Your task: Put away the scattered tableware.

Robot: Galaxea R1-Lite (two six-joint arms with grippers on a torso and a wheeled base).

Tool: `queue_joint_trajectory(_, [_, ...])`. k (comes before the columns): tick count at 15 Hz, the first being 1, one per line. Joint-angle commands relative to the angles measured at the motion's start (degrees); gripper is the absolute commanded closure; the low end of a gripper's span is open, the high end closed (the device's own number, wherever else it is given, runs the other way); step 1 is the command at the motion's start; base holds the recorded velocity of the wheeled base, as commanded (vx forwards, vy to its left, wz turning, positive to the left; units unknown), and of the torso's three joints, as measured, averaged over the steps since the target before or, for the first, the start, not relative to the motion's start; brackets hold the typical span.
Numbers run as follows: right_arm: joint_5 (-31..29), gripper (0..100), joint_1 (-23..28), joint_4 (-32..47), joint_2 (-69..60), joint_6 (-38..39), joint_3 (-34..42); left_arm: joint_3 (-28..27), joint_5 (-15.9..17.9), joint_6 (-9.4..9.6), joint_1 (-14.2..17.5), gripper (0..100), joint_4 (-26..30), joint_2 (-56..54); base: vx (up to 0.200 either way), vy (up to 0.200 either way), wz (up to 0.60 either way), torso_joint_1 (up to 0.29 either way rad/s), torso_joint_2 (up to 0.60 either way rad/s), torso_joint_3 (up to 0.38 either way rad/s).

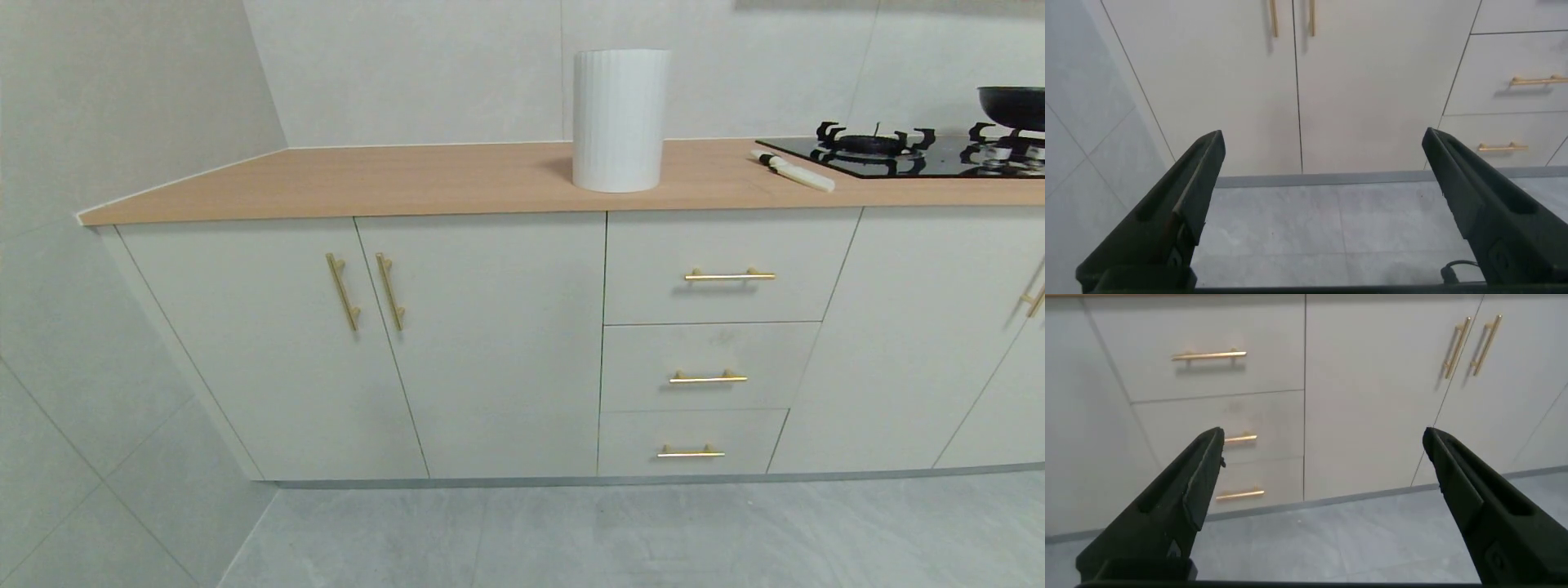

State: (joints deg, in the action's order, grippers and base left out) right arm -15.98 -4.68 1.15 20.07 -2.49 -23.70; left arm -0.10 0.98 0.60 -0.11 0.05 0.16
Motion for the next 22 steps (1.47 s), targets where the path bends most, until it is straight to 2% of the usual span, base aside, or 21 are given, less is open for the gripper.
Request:
queue_joint_trajectory(1, [0.9,0,2.7,5.7,-13.4,-0.3,0.2,0.0,0.0,0.02,0.0,0,0.0,0.0,0.000,0.000,0.00,0.000,0.00,0.000])
queue_joint_trajectory(5, [4.0,0,3.8,8.7,-18.3,-0.1,2.0,0.0,0.0,0.02,0.0,0,0.0,0.0,0.000,0.000,0.00,0.000,0.00,0.000])
queue_joint_trajectory(7, [8.0,0,4.7,8.7,-20.1,-0.1,5.3,0.0,0.0,0.02,0.0,0,0.0,0.0,0.000,0.000,0.00,0.000,0.00,0.000])
queue_joint_trajectory(11, [11.5,0,4.7,4.1,-20.1,1.9,13.0,0.0,0.0,0.02,0.0,0,0.0,0.0,0.000,0.000,0.00,0.000,0.00,0.000])
queue_joint_trajectory(12, [14.7,0,4.7,1.6,-20.1,1.9,16.8,0.0,0.0,0.02,0.0,0,0.0,0.0,0.000,0.000,0.00,0.000,0.00,0.000])
queue_joint_trajectory(14, [15.6,0,4.7,-4.1,-20.1,1.7,23.2,0.0,0.0,0.02,0.0,0,0.0,0.0,0.000,0.000,0.00,0.000,0.00,0.000])
queue_joint_trajectory(17, [15.5,0,4.7,-0.8,-20.1,1.9,23.7,0.0,0.0,0.02,0.0,0,0.0,0.0,0.000,0.000,0.00,0.000,0.00,0.000])
queue_joint_trajectory(22, [15.4,0,4.7,-0.7,-20.1,3.4,23.7,0.0,0.0,-0.07,0.0,0,0.0,0.0,0.000,0.000,0.00,0.000,0.00,0.000])
